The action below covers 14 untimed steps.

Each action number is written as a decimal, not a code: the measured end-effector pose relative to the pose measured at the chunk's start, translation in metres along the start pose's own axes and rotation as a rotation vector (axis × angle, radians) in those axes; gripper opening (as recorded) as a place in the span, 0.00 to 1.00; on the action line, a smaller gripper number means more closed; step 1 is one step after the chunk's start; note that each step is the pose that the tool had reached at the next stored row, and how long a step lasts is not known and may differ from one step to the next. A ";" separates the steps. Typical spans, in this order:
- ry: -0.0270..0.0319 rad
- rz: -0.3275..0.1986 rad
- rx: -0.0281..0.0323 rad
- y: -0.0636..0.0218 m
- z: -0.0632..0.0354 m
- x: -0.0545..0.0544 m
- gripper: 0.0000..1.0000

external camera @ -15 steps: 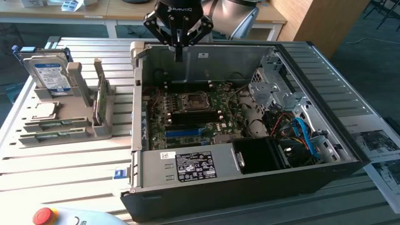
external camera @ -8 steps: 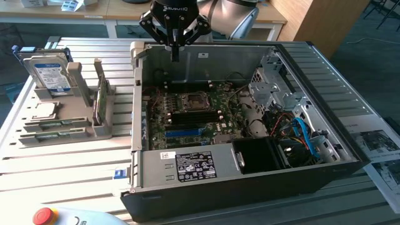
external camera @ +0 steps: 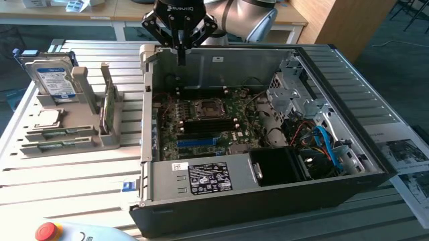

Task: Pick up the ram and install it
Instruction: 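Reach for the ram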

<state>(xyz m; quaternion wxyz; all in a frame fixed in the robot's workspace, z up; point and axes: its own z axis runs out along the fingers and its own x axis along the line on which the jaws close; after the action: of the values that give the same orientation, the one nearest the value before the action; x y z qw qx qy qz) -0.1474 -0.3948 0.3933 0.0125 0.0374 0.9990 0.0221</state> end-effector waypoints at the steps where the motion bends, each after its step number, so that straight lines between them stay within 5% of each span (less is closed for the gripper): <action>1: 0.0000 0.000 0.0000 0.0001 0.0000 0.002 0.10; 14: 0.0000 0.000 0.0000 0.0015 -0.0006 0.027 0.10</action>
<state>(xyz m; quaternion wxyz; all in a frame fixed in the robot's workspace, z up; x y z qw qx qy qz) -0.1742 -0.3913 0.3933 0.0125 0.0374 0.9990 0.0221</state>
